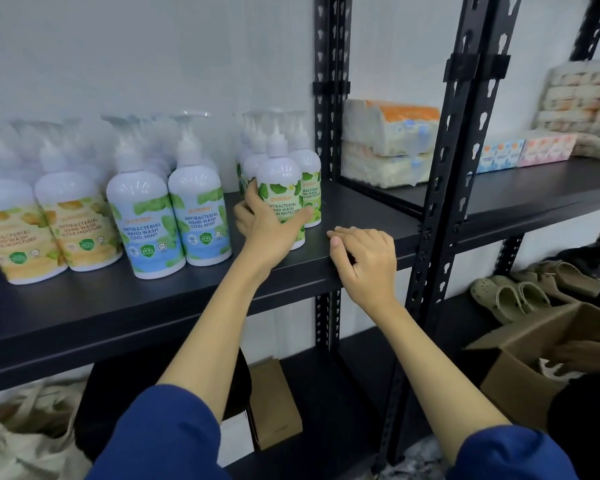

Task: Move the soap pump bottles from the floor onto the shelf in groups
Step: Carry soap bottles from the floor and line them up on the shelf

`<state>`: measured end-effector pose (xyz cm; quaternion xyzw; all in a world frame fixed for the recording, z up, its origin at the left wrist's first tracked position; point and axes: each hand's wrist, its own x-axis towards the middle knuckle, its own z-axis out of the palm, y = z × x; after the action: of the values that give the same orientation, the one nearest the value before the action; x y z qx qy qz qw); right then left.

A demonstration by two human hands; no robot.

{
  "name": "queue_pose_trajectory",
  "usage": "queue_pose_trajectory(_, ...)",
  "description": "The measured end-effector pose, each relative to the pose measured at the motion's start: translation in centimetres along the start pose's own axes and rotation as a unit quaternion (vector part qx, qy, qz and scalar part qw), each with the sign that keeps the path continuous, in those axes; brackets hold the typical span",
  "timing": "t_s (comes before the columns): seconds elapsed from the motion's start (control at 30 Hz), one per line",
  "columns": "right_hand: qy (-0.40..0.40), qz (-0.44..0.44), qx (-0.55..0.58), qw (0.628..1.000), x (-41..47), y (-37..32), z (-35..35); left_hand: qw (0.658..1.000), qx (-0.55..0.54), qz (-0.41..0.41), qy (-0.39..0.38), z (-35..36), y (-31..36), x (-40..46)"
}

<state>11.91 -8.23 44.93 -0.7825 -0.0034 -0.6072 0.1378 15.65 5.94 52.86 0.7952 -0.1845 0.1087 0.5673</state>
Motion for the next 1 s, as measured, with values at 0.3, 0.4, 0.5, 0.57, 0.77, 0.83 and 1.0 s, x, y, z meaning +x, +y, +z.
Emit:
queue_pose_trajectory(0.3,-0.037,-0.033,-0.012,0.999,0.6,1.6,-1.4,0.996,-0.004,0.088,-0.003,0.4,-0.3,0.0)
queue_pose_trajectory(0.4,-0.040,-0.024,-0.022,0.999,0.5,2.9,-1.9,0.994,0.005,0.107,0.007,1.5,0.1,0.0)
queue_pose_trajectory(0.5,-0.041,-0.024,-0.020,0.999,0.2,3.5,-1.8,0.995,0.004,0.097,-0.011,2.2,0.0,0.3)
queue_pose_trajectory(0.57,-0.026,-0.014,-0.014,0.999,0.0,3.4,-1.5,0.996,-0.005,0.082,-0.027,2.1,-0.1,0.5)
queue_pose_trajectory(0.77,0.009,-0.010,-0.004,1.000,-0.2,3.3,-0.9,0.997,-0.031,0.065,-0.008,2.0,0.7,0.2)
queue_pose_trajectory(0.83,0.014,-0.008,-0.002,1.000,-0.2,3.3,-0.8,0.997,-0.021,0.069,0.003,2.3,0.9,0.1)
queue_pose_trajectory(1.0,0.027,-0.008,0.002,1.000,-0.3,3.3,-0.5,0.996,-0.016,0.081,0.028,3.0,1.1,-0.1)
